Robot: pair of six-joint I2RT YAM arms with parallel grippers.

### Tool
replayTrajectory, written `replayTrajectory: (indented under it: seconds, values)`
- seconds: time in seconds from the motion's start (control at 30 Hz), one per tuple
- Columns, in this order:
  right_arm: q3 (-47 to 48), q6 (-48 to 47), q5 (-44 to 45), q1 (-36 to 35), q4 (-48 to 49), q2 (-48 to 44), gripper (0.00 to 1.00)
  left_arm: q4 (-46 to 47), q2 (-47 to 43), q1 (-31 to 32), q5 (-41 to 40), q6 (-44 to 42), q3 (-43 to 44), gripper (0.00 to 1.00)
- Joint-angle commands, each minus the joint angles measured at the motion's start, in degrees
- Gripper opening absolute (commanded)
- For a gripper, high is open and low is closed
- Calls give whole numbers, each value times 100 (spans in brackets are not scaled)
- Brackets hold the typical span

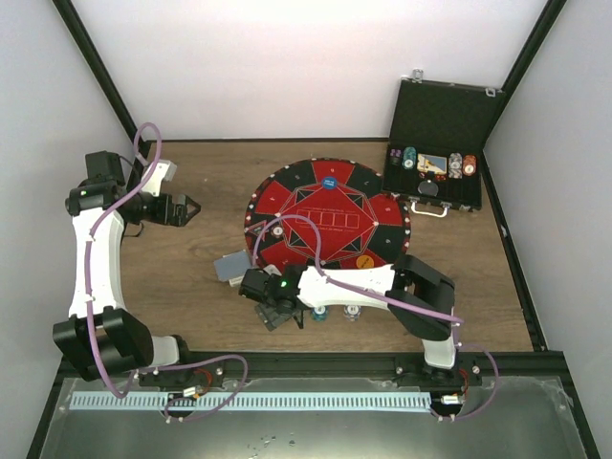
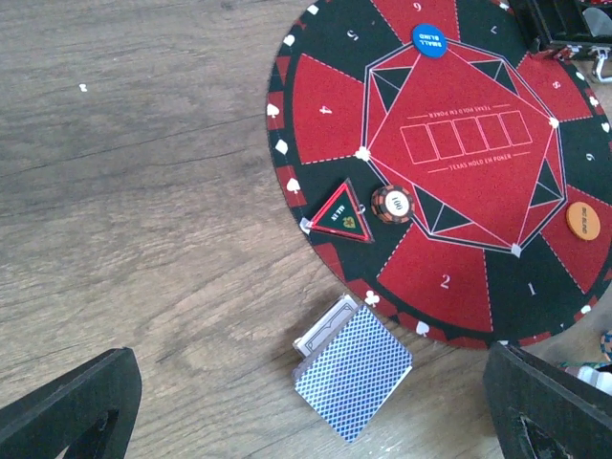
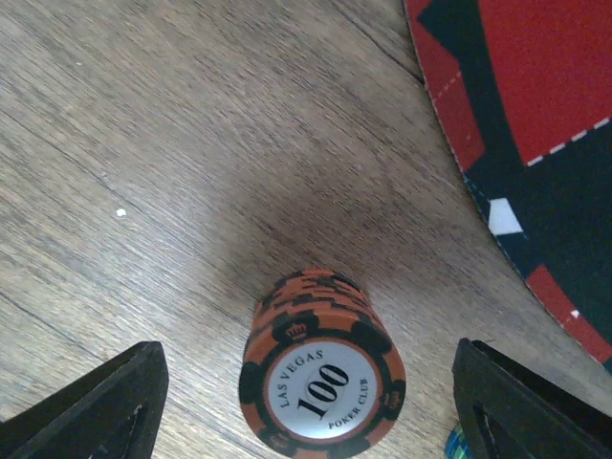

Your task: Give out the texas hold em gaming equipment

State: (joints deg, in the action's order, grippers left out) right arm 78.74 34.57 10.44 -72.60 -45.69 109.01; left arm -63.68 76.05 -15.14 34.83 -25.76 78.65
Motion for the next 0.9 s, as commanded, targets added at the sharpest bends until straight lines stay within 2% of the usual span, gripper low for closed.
replayTrajectory:
  seconds: [0.0, 0.2, 0.57, 0.87]
  values:
    - [-68, 383, 116, -51, 79, -29, 84, -124, -91, -25, 105, -67, 164, 100]
    - [-120, 319, 116, -52, 196, -113, 81, -145, -56, -24, 99, -30, 262, 100]
    - [-153, 254, 238, 20, 275, -68, 64, -94, -10, -28, 78, 14, 284, 100]
    - [-272, 220, 196, 107, 321, -78, 63, -74, 6, -26, 67, 9, 273, 100]
